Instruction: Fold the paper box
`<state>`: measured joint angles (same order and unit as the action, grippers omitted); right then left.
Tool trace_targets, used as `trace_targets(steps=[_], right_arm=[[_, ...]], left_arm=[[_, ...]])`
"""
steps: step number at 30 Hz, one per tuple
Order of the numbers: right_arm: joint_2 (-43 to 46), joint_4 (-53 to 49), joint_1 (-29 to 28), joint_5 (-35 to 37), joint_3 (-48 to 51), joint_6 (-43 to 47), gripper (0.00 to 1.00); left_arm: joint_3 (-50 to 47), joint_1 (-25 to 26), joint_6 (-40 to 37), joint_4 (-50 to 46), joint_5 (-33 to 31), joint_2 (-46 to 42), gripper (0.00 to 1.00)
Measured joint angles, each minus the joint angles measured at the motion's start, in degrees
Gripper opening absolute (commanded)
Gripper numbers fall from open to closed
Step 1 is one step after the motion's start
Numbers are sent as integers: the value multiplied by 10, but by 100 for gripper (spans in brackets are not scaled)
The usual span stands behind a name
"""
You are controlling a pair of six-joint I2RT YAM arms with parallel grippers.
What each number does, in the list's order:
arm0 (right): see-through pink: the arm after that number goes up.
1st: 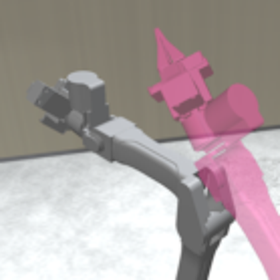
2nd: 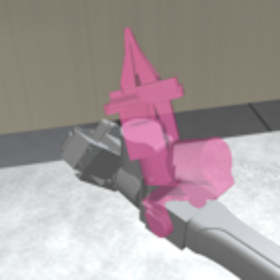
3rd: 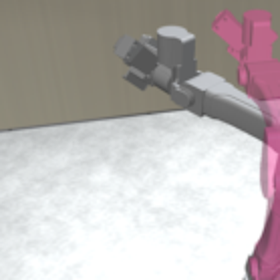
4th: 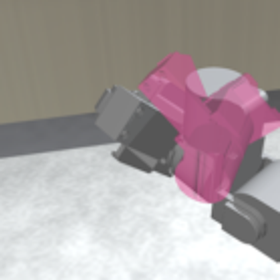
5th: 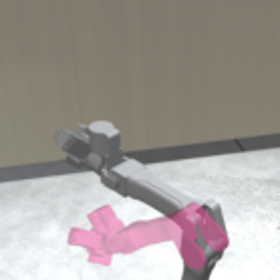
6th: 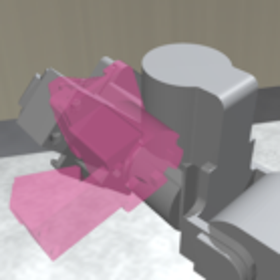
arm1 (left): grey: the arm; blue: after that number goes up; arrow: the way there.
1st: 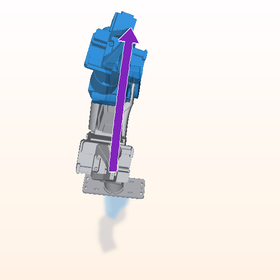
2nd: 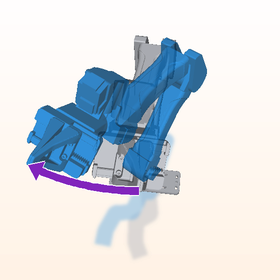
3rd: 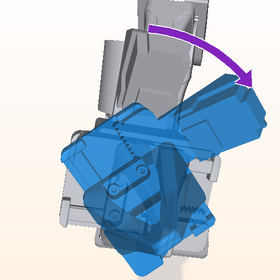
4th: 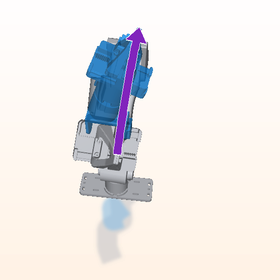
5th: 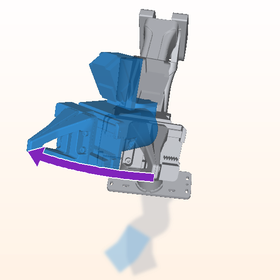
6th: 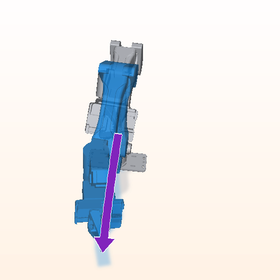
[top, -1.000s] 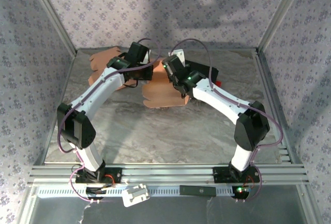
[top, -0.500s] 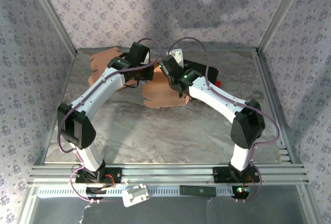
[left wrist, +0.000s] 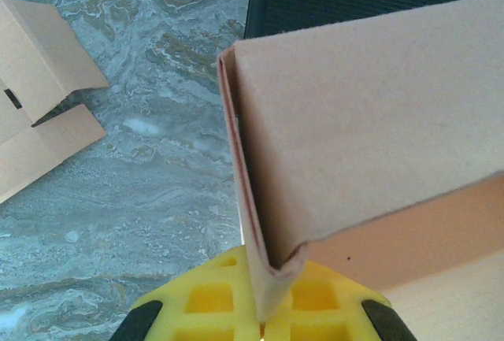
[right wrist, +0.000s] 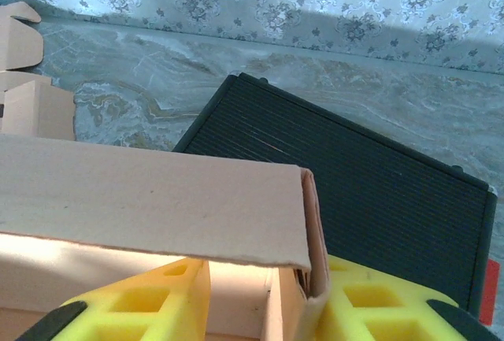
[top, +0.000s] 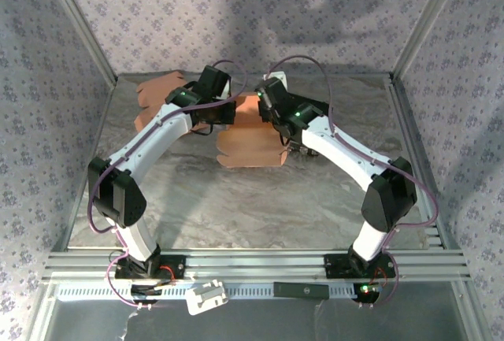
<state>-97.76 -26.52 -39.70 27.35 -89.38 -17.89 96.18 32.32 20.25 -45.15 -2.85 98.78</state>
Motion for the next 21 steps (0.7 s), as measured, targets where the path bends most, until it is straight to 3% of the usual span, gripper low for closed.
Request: trace_targets(steps=[5, 8, 21], right_arm=[[0, -2, -1, 4, 0, -12, 38], [0, -5, -1, 13, 0, -24, 33], [-7, -27, -7, 60, 0, -78, 3]], left_arm=[[5, 0, 0, -2, 0, 0, 0], [7, 0, 0, -2, 0, 0, 0], [7, 1, 5, 1, 2, 7, 0]])
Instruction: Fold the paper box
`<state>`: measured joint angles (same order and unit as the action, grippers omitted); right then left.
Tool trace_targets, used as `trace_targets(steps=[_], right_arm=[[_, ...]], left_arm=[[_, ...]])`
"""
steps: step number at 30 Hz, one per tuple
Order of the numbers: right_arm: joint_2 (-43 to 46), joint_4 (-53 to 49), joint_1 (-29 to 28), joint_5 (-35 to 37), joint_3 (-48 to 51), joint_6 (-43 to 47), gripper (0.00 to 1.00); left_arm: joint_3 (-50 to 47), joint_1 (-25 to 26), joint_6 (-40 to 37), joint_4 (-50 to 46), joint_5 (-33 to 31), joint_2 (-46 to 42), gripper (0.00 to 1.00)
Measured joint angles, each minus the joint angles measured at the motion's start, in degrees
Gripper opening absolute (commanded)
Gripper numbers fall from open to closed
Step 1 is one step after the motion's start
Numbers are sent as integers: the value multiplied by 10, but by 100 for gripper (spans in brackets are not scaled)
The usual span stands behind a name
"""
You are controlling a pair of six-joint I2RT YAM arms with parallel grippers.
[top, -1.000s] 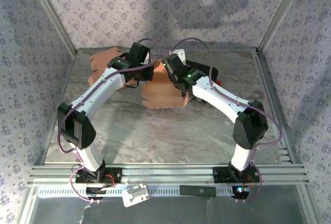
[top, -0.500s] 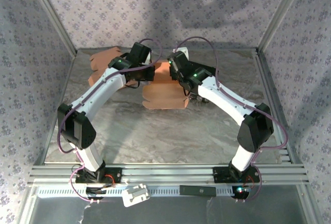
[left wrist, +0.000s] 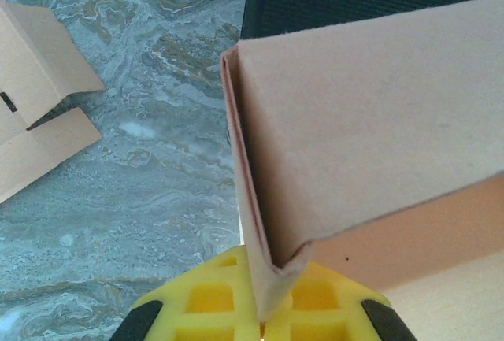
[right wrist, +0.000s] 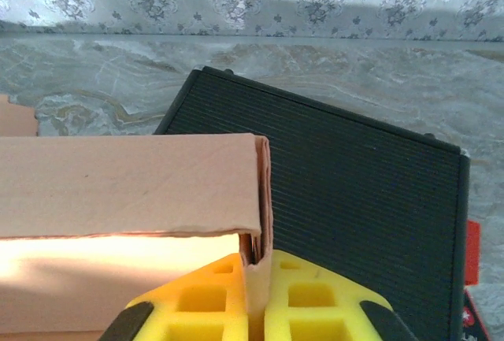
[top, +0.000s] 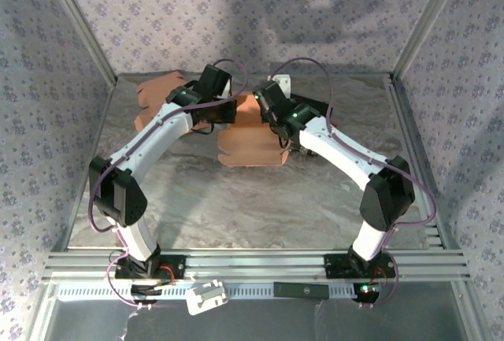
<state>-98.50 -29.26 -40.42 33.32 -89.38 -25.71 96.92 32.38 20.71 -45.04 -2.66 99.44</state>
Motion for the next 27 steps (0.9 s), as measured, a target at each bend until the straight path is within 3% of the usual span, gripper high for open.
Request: trace_targets(steps=[7, 14, 27], right_arm=[[-3, -19, -11, 26, 0, -24, 0], [-3, -51, -14, 13, 0, -34, 0], [-3, -64, -6, -28, 9, -39, 0]], left_arm=[[-16, 0, 0, 16, 0, 1, 0], [-101, -2, -10, 107, 11, -7, 17], [-179, -17, -45, 222, 35, -33, 24]])
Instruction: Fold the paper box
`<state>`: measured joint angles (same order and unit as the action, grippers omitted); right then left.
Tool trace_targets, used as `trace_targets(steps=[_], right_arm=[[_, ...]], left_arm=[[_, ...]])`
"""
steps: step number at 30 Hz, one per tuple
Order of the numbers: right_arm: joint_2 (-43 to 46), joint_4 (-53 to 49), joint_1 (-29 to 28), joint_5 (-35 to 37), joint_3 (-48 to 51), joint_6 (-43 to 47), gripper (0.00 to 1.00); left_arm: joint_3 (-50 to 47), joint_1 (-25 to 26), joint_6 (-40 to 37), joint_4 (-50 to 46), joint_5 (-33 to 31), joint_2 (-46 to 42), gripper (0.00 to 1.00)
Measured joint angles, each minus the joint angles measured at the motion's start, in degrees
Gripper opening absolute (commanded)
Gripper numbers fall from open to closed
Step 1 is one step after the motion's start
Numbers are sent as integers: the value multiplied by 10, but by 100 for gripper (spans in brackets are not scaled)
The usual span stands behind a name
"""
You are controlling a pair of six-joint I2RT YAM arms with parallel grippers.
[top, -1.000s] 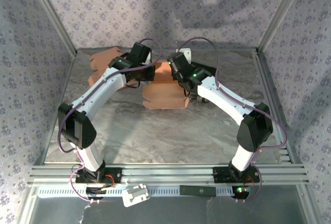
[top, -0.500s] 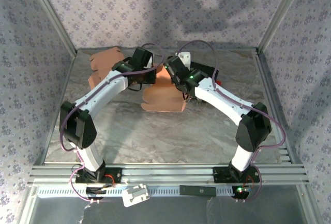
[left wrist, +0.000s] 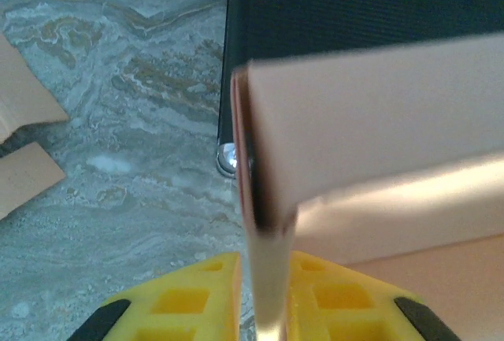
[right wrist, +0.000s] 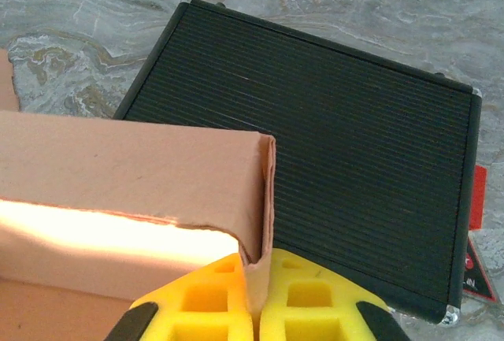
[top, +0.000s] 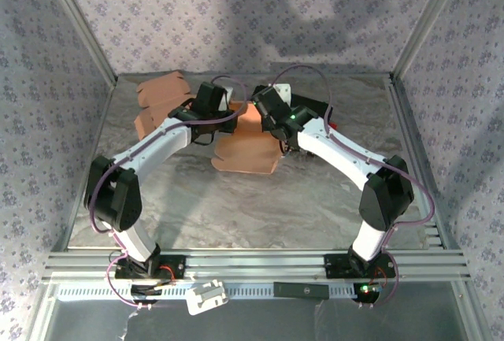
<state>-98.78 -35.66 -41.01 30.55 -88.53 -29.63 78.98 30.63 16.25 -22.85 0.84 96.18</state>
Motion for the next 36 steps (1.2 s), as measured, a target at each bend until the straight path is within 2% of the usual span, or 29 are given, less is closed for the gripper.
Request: trace_targets(steps=[12, 15, 16, 26, 31, 32, 34, 36], right_arm=[[0, -10, 0, -16, 0, -11, 0], [0, -10, 0, -19, 0, -11, 0], [0, -11, -1, -20, 0, -11, 0], [-2, -14, -2, -23, -1, -28, 0], [-5, -10, -2, -24, -1, -37, 0], [-5, -9, -2, -24, -1, -38, 0], [-6, -8, -2, -24, -1, -41, 0], [-6, -12, -2, -23, -1, -41, 0]], left_arm=[[-3, 0, -21, 25, -24, -6, 17], [-4, 7, -24, 26, -43, -6, 4], [-5, 11, -26, 27, -54, -6, 0], [-5, 65, -23, 31, -204, -6, 0], [-5, 81, -12, 29, -254, -6, 0], [-5, 83, -11, 29, -261, -6, 4], [-7, 87, -15, 31, -271, -6, 22], [-21, 89, -19, 43, -277, -9, 33]])
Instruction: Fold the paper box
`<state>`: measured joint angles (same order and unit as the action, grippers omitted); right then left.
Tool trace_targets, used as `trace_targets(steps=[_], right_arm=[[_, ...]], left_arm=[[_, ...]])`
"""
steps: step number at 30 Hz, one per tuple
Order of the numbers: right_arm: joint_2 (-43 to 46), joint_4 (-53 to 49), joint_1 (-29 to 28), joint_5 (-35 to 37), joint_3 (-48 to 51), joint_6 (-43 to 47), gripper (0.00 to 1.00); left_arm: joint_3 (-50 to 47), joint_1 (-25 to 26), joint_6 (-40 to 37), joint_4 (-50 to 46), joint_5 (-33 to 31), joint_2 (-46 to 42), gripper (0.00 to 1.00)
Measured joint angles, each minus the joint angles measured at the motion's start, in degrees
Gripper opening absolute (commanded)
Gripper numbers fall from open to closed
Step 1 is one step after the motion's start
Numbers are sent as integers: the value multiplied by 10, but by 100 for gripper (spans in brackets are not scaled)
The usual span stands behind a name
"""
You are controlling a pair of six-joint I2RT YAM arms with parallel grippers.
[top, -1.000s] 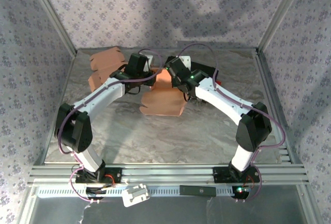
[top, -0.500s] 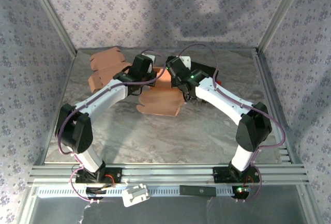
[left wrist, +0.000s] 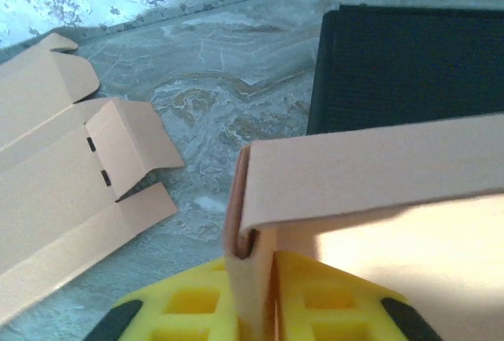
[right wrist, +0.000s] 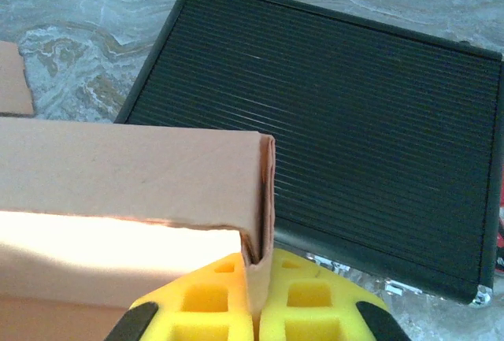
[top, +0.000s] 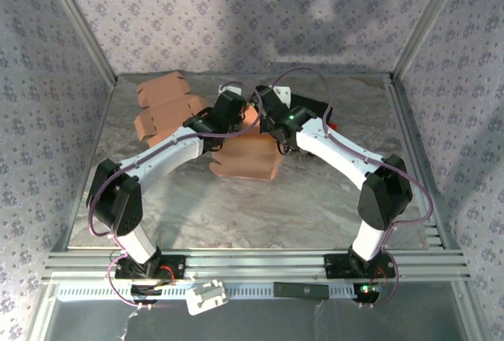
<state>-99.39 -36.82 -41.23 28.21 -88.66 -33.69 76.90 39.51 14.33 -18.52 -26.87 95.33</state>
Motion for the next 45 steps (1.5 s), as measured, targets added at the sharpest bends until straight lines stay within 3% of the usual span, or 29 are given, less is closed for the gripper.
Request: trace_targets(steps=[5, 14, 37, 40, 43, 45], right_arm=[[0, -14, 3, -10, 0, 0, 0], [0, -13, 7, -21, 0, -4, 0], [0, -21, 6, -27, 0, -4, 0], [0, -21, 6, -27, 0, -4, 0], [0, -20, 6, -33, 0, -4, 0], [0, -20, 4, -37, 0, -6, 0]], left_arm=[[-68, -16, -4, 31, 49, -28, 43], [-91, -42, -4, 52, 124, -57, 43], [-141, -25, -12, 78, 95, -67, 43], [-141, -23, -12, 82, 92, -67, 34], [-141, -19, -10, 84, 89, -67, 3], [-141, -12, -6, 91, 83, -67, 0]])
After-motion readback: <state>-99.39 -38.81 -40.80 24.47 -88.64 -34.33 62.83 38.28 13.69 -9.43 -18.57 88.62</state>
